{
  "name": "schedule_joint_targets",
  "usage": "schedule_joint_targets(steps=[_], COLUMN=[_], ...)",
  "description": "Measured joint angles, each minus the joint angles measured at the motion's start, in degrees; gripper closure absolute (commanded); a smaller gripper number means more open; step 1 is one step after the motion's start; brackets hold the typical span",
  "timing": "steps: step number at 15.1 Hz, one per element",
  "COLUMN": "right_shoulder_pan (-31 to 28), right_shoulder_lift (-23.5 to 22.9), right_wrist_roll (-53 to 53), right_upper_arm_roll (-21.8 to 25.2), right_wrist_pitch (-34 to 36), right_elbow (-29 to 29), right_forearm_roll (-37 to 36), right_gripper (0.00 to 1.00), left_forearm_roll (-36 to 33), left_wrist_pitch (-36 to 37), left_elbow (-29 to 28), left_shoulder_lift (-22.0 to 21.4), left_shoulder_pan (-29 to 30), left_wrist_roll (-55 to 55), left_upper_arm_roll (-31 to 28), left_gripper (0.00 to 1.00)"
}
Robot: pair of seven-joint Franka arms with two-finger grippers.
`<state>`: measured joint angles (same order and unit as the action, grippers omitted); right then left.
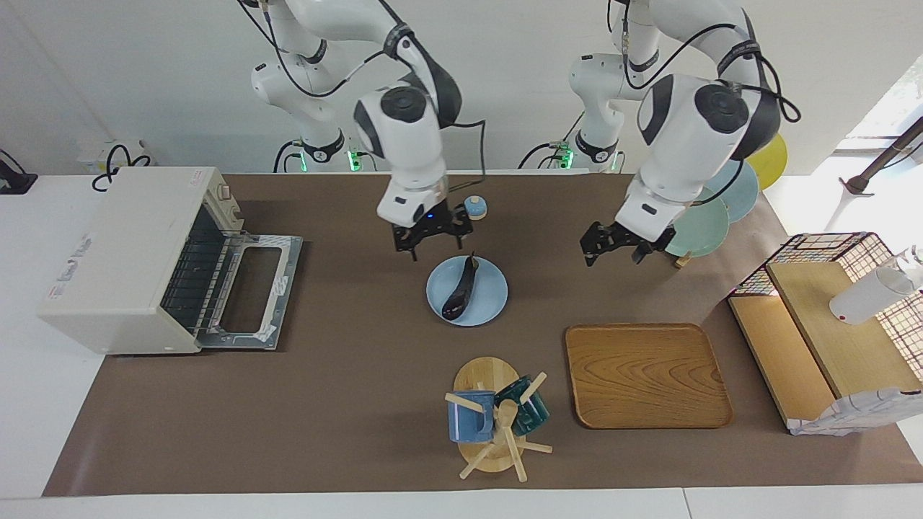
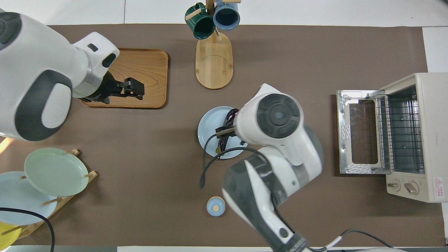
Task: Put eggplant into oven
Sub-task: 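Take the eggplant with the right gripper while the left gripper withdraws, then carry the eggplant with the right gripper toward the open oven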
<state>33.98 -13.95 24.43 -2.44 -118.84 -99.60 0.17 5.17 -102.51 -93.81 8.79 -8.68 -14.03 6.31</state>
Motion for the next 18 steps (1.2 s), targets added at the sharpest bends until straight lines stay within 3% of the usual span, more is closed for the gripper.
schedule_joint_targets(steps=[2,3,6,12,13,15,16,17,18], right_shoulder_pan=[6.4,8.3,10.2,9.9,9.9,9.9,9.8,9.8,9.9], right_shoulder_lift=[-10.4,-15.5,-25.5,-27.1,-27.1,-27.0,-27.0,-27.0,-27.0], right_wrist_roll=[10.8,13.4,14.8,14.8,14.8,15.5,17.1,18.5,19.3], right_upper_arm_roll=[0.0,0.0,0.2,0.8,0.8,0.8,0.8,0.9,0.8], right_wrist_pitch=[2.0,0.9,-5.0,-4.0,-3.6,-3.0,-3.0,-2.8,-2.1], right_elbow=[11.9,16.1,21.5,21.7,21.7,21.4,20.9,20.4,20.2], right_forearm_roll=[-4.6,-5.4,-7.4,-10.7,-10.7,-10.7,-10.7,-10.7,-10.7], right_gripper=[0.02,0.11,0.19,0.20,0.24,0.46,0.64,0.88,1.00], left_forearm_roll=[0.0,-0.1,-0.4,-3.4,-3.6,-3.7,-3.7,-3.7,-3.7], left_wrist_pitch=[3.3,4.9,8.7,14.9,15.5,16.5,16.8,16.8,16.6], left_elbow=[0.9,1.0,1.2,1.2,1.2,0.7,0.1,-0.7,-1.5], left_shoulder_lift=[-1.3,-2.2,-5.5,-10.6,-11.0,-11.7,-12.0,-12.4,-12.7], left_shoulder_pan=[3.9,5.2,7.0,7.0,7.0,6.9,6.9,6.8,6.7], left_wrist_roll=[4.2,5.3,6.2,6.2,6.2,6.2,6.2,6.2,6.2], left_upper_arm_roll=[-0.1,-0.1,-0.3,-0.4,-0.4,-0.3,-0.3,-0.2,-0.1], left_gripper=[0.00,0.00,0.00,0.00,0.00,0.00,0.00,0.00,0.00])
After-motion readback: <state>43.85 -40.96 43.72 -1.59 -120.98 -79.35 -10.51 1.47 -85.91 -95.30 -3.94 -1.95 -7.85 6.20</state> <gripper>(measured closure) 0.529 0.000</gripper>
